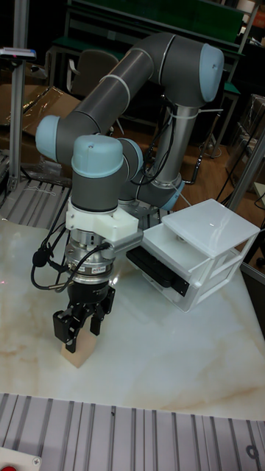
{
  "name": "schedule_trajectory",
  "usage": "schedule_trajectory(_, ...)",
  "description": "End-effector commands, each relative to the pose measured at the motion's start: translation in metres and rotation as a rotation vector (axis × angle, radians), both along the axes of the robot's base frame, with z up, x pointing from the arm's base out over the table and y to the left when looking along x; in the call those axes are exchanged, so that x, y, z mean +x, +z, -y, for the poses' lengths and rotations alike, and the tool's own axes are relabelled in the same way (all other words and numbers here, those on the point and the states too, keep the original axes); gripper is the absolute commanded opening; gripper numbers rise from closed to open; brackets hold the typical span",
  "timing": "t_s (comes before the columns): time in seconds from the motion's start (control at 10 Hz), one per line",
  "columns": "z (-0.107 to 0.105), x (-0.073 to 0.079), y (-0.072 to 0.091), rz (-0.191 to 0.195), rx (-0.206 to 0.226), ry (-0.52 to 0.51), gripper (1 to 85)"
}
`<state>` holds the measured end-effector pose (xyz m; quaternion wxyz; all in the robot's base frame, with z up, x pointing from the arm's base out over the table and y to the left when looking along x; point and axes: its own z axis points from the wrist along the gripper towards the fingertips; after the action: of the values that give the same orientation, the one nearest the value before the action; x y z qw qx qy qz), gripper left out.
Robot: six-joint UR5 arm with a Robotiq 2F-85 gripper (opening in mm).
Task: Put things in the drawer
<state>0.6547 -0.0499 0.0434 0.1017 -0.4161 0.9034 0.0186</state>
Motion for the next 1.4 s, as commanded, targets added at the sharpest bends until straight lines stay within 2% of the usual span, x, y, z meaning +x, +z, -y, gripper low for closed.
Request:
schedule_trajectory(0.0,-0.002,-0.003,0.006,-0.012,0.01,-0.014,61.7)
schedule_trajectory(0.3,-0.004,0.003,0.001,0.011,0.021,0.001,59.7)
schedule_trajectory(0.7,-0.003,0.006,0.001,0.022,0.018,0.011,57.3)
schedule_trajectory(1.3,-0.002,0.005,0.0,0.015,0.019,0.002,57.0)
